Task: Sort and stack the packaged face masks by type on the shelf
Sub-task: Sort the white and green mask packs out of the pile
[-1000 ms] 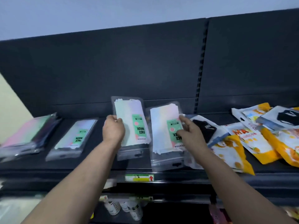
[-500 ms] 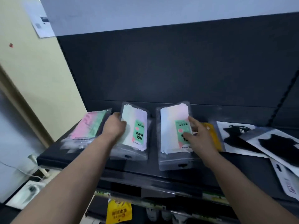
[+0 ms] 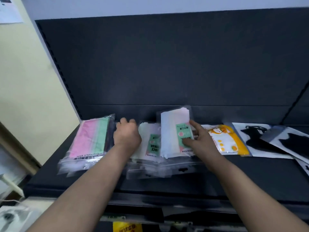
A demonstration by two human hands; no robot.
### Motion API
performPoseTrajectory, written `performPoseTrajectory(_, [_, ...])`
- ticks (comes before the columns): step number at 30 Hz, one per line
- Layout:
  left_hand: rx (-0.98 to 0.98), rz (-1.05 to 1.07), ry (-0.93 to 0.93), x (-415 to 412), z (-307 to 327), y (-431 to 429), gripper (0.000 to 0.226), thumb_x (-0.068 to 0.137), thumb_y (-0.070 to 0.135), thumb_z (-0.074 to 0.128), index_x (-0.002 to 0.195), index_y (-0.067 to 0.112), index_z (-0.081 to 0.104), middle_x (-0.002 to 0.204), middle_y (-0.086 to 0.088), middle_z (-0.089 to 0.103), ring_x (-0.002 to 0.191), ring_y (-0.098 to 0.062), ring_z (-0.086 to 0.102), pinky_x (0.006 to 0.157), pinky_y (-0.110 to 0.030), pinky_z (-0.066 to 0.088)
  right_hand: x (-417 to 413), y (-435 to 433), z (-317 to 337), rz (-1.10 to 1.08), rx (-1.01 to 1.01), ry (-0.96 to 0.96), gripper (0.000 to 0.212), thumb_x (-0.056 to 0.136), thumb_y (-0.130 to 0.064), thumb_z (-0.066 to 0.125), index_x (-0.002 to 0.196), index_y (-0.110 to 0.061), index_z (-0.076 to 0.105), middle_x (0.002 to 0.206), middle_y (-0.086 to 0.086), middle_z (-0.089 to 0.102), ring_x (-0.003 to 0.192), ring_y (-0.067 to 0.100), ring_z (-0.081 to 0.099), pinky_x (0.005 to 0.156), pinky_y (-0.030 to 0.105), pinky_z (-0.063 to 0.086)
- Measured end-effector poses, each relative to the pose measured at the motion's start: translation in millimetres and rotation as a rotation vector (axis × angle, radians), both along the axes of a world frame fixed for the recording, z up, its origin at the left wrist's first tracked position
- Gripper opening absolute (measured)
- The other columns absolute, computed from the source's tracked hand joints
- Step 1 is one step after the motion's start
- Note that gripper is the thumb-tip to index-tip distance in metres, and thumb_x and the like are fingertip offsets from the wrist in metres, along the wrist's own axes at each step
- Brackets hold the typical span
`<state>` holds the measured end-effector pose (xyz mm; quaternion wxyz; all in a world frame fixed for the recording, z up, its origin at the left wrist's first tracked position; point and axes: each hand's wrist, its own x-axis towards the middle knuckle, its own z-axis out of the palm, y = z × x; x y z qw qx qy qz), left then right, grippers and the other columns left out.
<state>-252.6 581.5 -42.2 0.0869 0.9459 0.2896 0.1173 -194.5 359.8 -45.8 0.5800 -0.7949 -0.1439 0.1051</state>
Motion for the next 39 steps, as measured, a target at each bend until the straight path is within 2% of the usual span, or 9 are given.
performPoseTrajectory(3, [0.01,-0.034,-0.005,-8,15,17,0.032,0.09,0.019,0.053,0.119,0.008,0.056,0.121,-0.016,0.05,0.121,-0.038,0.044,0.096,-0.044,0.044,-1,26,-3,0.067,-0.009,0.029,0.07,0.083,-0.001,0.063,0.143,-0.025,0.036,0.12,-0.004,0.062,0.097,0.01,0.062,0.092,0.035,0.051])
performPoseTrajectory(7, [0.156,-0.094,0.123,-25,23,30,0.035,0.089,0.013,0.052,0.123,0.017,0.055,0.127,-0.007,0.051,0.132,-0.03,0.036,0.096,-0.044,0.042,-2,67,-9,0.141,-0.099,0.012,0.071,0.082,-0.014,0.064,0.144,-0.028,0.033,0.131,-0.003,0.058,0.111,0.017,0.06,0.097,0.043,0.05])
performPoseTrajectory(9, [0.206,-0.109,0.159,-32,24,34,0.035,0.088,0.012,0.052,0.123,0.019,0.056,0.13,-0.006,0.05,0.128,-0.028,0.038,0.092,-0.042,0.041,-5,82,-12,0.157,-0.3,-0.061,0.067,0.083,-0.024,0.061,0.144,-0.025,0.032,0.133,0.006,0.051,0.114,0.024,0.055,0.096,0.04,0.048])
performPoseTrajectory(12, [0.177,-0.098,0.141,-39,24,40,0.033,0.089,0.016,0.054,0.122,0.018,0.056,0.131,-0.005,0.051,0.124,-0.028,0.041,0.09,-0.041,0.042,-16,90,-16,0.117,-0.804,-0.301,0.055,0.09,-0.034,0.052,0.14,-0.016,0.036,0.144,0.016,0.029,0.128,0.034,0.034,0.101,0.042,0.035])
performPoseTrajectory(14, [0.147,-0.099,0.134,-42,24,40,0.032,0.09,0.018,0.054,0.122,0.017,0.057,0.13,-0.005,0.052,0.123,-0.029,0.042,0.089,-0.041,0.043,-23,91,-16,0.11,-0.918,-0.408,0.047,0.094,-0.033,0.044,0.138,-0.015,0.041,0.154,0.012,0.015,0.136,0.033,0.021,0.106,0.046,0.027])
performPoseTrajectory(19, [0.138,-0.179,0.079,-31,24,28,0.029,0.089,0.016,0.051,0.117,0.018,0.059,0.119,-0.005,0.056,0.12,-0.03,0.045,0.089,-0.04,0.043,-14,74,1,0.127,-0.971,-0.621,0.035,0.094,-0.028,0.042,0.126,-0.018,0.052,0.133,0.006,0.048,0.12,0.029,0.044,0.094,0.042,0.035])
performPoseTrajectory(24, [0.133,-0.333,0.056,4,25,-16,0.031,0.092,0.021,0.053,0.123,0.02,0.058,0.124,-0.005,0.058,0.116,-0.028,0.05,0.089,-0.042,0.048,-5,17,9,0.102,-1.226,-0.555,0.036,0.089,-0.019,0.046,0.126,-0.019,0.051,0.129,0.005,0.052,0.121,0.028,0.045,0.099,0.043,0.034])
performPoseTrajectory(30, [0.094,-0.507,0.038,42,26,-105,0.03,0.092,0.023,0.053,0.121,0.02,0.059,0.12,-0.005,0.059,0.113,-0.027,0.051,0.088,-0.039,0.049,3,-72,7,-0.032,-1.255,-0.452,0.045,0.085,-0.016,0.051,0.129,-0.021,0.049,0.129,0.004,0.051,0.124,0.026,0.044,0.099,0.04,0.034])
performPoseTrajectory(39, [0.053,-0.677,0.061,73,30,-279,0.033,0.089,0.019,0.053,0.121,0.025,0.06,0.124,-0.005,0.06,0.116,-0.026,0.053,0.082,-0.032,0.044,5,-256,11,-0.208,-1.196,-0.376,0.035,0.089,-0.018,0.045,0.123,-0.022,0.053,0.124,0.004,0.055,0.12,0.026,0.049,0.093,0.038,0.04])
